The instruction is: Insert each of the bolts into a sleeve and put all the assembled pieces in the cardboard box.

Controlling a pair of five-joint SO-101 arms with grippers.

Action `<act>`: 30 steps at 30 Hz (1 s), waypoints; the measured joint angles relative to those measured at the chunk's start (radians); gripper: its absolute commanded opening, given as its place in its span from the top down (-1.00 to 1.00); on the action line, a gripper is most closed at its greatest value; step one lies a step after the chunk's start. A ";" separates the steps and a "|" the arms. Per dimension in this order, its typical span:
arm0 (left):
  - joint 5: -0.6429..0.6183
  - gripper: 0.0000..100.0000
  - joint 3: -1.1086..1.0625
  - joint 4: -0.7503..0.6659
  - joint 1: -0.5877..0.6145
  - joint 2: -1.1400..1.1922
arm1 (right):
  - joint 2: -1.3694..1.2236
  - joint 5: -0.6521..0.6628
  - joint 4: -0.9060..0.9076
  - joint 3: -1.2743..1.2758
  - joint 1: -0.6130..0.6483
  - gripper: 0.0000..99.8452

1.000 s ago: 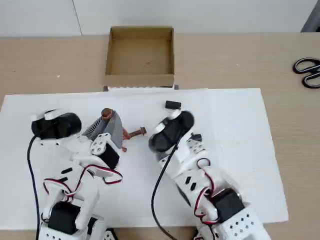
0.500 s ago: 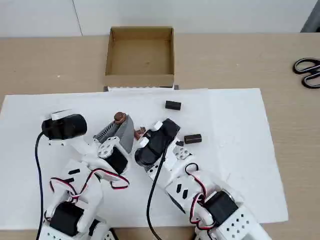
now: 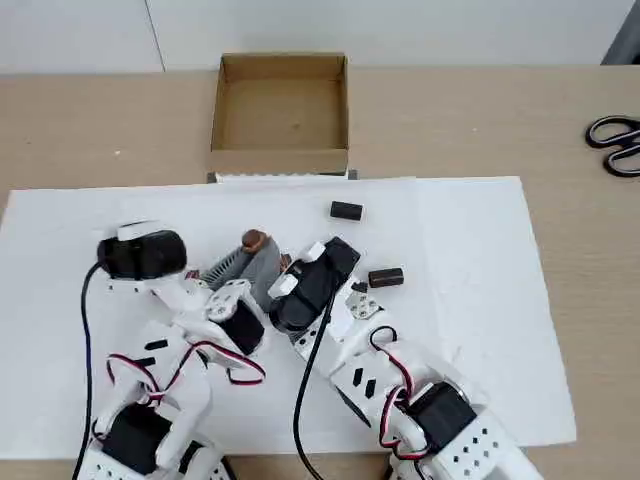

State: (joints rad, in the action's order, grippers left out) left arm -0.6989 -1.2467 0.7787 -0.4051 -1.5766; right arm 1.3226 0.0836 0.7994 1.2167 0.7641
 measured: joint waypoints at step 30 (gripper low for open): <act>0.167 0.50 0.003 0.222 -0.081 -0.015 | 0.005 0.031 -0.081 0.003 0.000 0.99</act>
State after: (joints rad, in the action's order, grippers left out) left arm -0.5317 -1.2436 1.0012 -0.4864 -1.5919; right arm 1.3272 0.1143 0.7181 1.2198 0.7641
